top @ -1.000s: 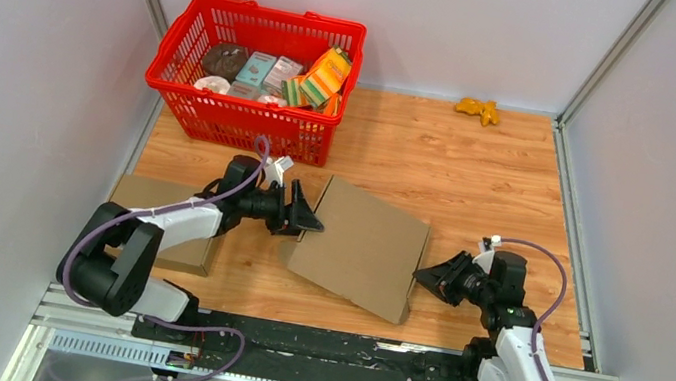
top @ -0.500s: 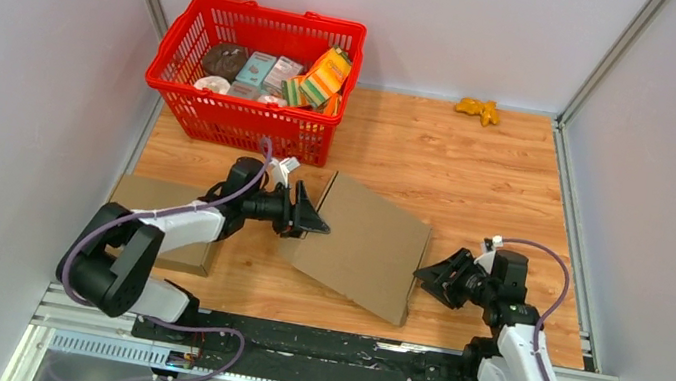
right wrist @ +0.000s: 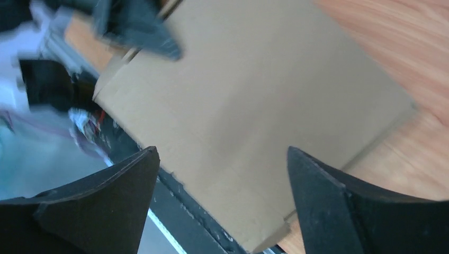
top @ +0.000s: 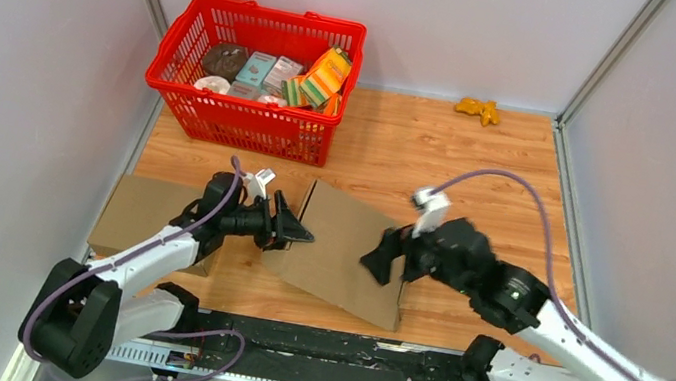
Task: Fold the paper box
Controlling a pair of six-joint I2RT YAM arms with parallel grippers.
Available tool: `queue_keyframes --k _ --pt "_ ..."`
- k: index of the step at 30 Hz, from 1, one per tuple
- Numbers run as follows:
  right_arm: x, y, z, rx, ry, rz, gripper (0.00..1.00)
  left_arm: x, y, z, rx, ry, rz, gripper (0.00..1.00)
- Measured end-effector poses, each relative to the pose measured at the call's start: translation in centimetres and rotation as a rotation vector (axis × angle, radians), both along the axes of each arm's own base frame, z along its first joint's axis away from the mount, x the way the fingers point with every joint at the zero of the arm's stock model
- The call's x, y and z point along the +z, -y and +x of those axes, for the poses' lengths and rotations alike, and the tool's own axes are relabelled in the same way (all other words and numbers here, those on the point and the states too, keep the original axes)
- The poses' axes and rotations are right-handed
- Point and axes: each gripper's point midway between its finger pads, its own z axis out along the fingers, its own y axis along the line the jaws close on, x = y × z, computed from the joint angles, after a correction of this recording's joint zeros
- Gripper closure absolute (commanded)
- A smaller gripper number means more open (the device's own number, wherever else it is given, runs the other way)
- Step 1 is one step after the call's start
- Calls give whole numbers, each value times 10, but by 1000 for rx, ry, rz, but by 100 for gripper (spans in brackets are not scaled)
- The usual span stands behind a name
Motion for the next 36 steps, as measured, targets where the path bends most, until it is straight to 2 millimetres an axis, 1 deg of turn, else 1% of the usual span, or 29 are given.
queue_keyframes --k 1,2,3,4,6,7,8,10,12,17,20,25,29,33,36 --pt "6 -22 -14 98 57 -52 1 0 -2 -2 13 -16 -6 54" --pt "7 -44 -32 196 110 -115 0 1 -3 -4 25 -32 -13 54" --pt "7 -59 -42 250 164 -167 0 0 -5 -7 43 -53 -21 54" --pt "6 -78 -57 322 238 -232 0 1 -8 -8 60 -68 -28 53" --pt "-9 -103 -76 410 348 -361 0 2 -13 -12 102 -101 -44 53" --pt "-20 -111 -82 441 400 -431 0 2 -16 -13 121 -116 -51 53" --pt "-31 -116 -84 460 446 -505 0 3 -18 -14 141 -132 -58 52" --pt "-50 -117 -78 468 527 -641 0 3 -22 -18 175 -164 -71 52" --pt "-59 -117 -72 474 616 -750 0 4 -26 -21 199 -185 -87 52" --pt "-46 -125 -57 427 828 -818 0 3 -27 -30 229 -251 -133 51" --pt "-48 -128 -51 418 898 -848 0 0 -28 -35 235 -288 -153 51" --pt "-61 -130 -53 480 934 -871 0 6 -27 -36 245 -309 -182 50" --pt "-63 -135 -58 516 934 -847 0 7 -27 -37 244 -324 -192 50" --pt "-64 -135 -54 503 959 -854 0 9 -27 -39 240 -327 -202 50" --pt "-64 -136 -47 474 993 -872 0 12 -27 -38 245 -318 -211 48"
